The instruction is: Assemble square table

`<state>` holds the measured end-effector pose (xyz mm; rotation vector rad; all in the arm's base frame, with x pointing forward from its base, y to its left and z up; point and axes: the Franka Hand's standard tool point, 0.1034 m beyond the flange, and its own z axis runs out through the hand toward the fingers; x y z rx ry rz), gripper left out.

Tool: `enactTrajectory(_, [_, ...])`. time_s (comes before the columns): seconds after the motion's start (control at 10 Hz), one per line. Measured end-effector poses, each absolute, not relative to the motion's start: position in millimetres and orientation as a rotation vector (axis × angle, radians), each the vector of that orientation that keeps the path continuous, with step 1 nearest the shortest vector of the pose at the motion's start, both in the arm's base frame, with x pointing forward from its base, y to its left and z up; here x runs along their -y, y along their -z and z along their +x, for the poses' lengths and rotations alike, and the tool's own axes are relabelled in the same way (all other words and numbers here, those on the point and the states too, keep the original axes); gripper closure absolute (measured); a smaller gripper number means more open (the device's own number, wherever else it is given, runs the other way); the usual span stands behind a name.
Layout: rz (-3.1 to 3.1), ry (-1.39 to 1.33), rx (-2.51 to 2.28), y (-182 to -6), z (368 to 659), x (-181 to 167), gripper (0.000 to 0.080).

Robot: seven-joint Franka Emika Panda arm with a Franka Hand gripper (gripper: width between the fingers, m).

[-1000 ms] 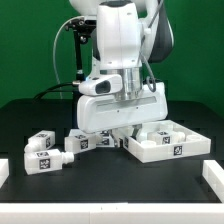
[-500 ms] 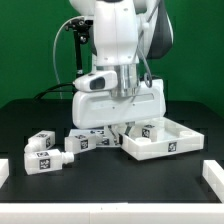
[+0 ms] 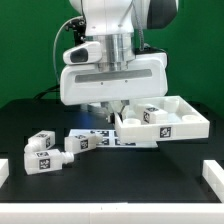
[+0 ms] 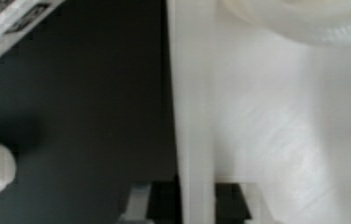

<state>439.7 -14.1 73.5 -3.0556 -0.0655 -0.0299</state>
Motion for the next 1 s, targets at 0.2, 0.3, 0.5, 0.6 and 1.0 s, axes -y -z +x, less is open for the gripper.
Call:
enactTrajectory(0.2, [-3.055, 0.023, 0.066, -72.2, 437, 14, 0.0748])
enactTrajectory(0.3, [-3.053, 0.014, 0.062, -70.0, 437, 13, 0.0748])
enactTrajectory(0.5, [-3.031, -0.023, -0.111, -54.8, 463, 13, 0.0748])
enactTrajectory(0.6, [-3.015, -0.020, -0.182, -38.5, 475, 13, 0.0748])
enactTrajectory(1.0, [-3.008, -0.043, -0.166, -17.1, 485, 20, 0.0748])
